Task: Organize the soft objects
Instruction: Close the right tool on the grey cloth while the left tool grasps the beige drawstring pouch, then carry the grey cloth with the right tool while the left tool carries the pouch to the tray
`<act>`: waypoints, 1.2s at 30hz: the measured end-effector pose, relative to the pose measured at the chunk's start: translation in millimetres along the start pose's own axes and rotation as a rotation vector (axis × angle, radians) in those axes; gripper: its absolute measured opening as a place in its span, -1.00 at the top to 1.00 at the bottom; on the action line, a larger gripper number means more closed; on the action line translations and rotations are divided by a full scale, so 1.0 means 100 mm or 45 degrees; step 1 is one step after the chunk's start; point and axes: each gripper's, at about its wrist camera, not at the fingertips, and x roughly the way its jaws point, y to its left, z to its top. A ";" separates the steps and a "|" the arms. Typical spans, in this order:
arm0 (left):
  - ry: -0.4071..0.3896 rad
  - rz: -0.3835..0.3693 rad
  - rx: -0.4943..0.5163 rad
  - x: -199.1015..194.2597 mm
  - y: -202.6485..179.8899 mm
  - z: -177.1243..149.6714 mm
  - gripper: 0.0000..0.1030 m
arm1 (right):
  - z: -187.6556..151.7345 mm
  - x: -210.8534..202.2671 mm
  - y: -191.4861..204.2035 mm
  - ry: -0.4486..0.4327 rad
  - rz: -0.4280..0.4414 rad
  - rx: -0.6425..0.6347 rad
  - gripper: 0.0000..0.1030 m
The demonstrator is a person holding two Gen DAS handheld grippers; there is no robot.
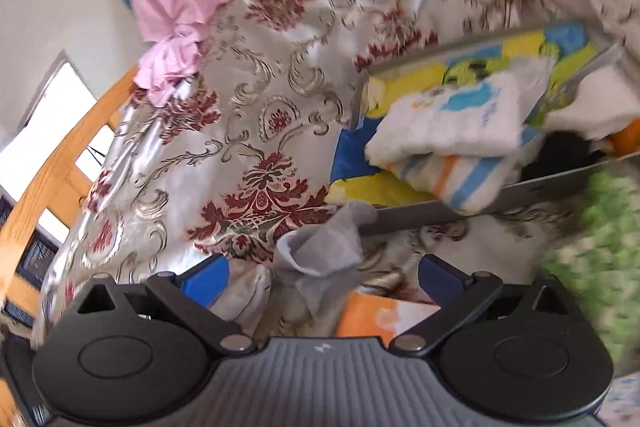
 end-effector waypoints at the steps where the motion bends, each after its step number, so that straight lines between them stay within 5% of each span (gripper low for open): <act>1: -0.015 0.004 -0.015 0.00 0.03 0.02 0.38 | 0.03 0.09 0.01 0.020 -0.004 0.023 -0.99; 14: -0.204 0.077 -0.025 -0.02 0.15 -0.03 0.39 | 0.16 0.79 0.15 0.223 -0.146 0.128 -0.90; 29: -0.255 0.075 0.005 -0.04 0.14 -0.10 0.38 | 0.01 0.91 0.30 0.171 -0.285 -0.079 0.00; 31: -0.256 0.077 0.008 -0.04 0.14 -0.11 0.38 | -0.01 0.90 0.30 0.149 -0.296 -0.095 0.26; 36: -0.262 0.078 0.017 -0.04 0.13 -0.11 0.38 | -0.12 0.85 0.25 0.061 -0.302 -0.118 0.54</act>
